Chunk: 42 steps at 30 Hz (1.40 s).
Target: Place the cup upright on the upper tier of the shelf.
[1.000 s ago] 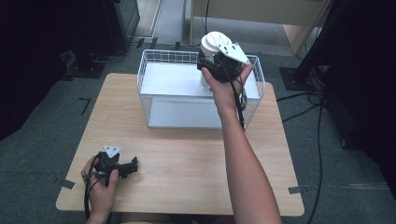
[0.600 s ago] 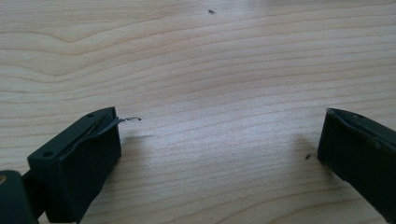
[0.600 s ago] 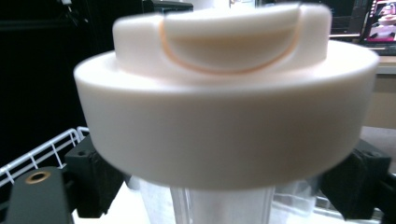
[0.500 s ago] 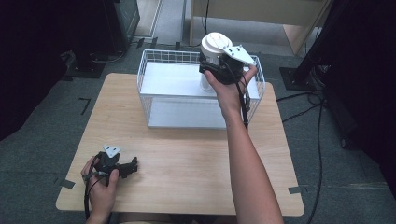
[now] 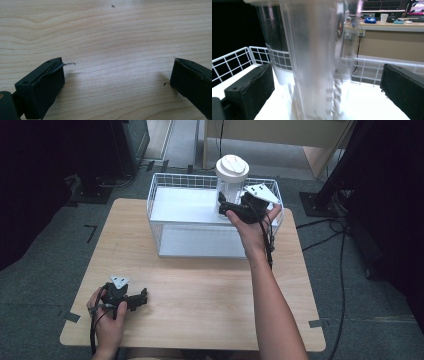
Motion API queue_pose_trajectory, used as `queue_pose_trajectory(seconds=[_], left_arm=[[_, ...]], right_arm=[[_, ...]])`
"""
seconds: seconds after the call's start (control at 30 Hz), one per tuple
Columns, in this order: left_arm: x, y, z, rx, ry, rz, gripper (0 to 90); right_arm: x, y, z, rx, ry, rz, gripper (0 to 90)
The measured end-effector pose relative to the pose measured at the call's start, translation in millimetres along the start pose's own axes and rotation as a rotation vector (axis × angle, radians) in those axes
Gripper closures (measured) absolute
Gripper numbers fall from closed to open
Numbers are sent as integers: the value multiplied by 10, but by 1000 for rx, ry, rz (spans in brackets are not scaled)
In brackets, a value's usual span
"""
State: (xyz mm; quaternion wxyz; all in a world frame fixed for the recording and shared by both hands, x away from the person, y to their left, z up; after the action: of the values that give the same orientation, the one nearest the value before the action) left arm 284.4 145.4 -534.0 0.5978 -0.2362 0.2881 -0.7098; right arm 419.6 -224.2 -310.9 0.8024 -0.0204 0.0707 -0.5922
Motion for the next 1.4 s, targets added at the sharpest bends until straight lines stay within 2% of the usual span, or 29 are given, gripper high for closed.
queue_pose_trajectory(seconds=[0.1,0.27,0.6,0.67,0.8,1.2,1.4], left_arm=[[0,1,0,1,0,0,0],[0,0,0,0,0,0,0],[-1,0,0,-1,1,0,0],[-1,0,0,-1,1,0,0],[-1,-2,0,-2,2,0,0],[-3,-2,1,-3,4,0,0],[-1,0,0,0,0,0,0]], right_arm=[[35,-83,-56,7,16,10,0],[117,-265,-188,7,14,8,0],[177,-509,-396,-5,7,7,0],[196,-588,-463,-1,-12,3,0],[201,-672,-543,-10,-14,-2,0],[179,-960,-870,-41,-68,-9,0],[219,-1130,-1030,-53,-43,-8,0]])
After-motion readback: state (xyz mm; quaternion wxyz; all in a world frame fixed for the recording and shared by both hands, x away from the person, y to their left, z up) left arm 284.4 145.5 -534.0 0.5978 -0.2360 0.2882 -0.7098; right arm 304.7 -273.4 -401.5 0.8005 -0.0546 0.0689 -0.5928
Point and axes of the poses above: each handheld gripper's, and its own axes: y roughly forward along the jaws, z roughly out of its top, x roughly to its right, the point moved 2 cm from there along y, roughly forward along the jaws, and after that the axes turned 3 degrees about x, right-handed, at the moved point
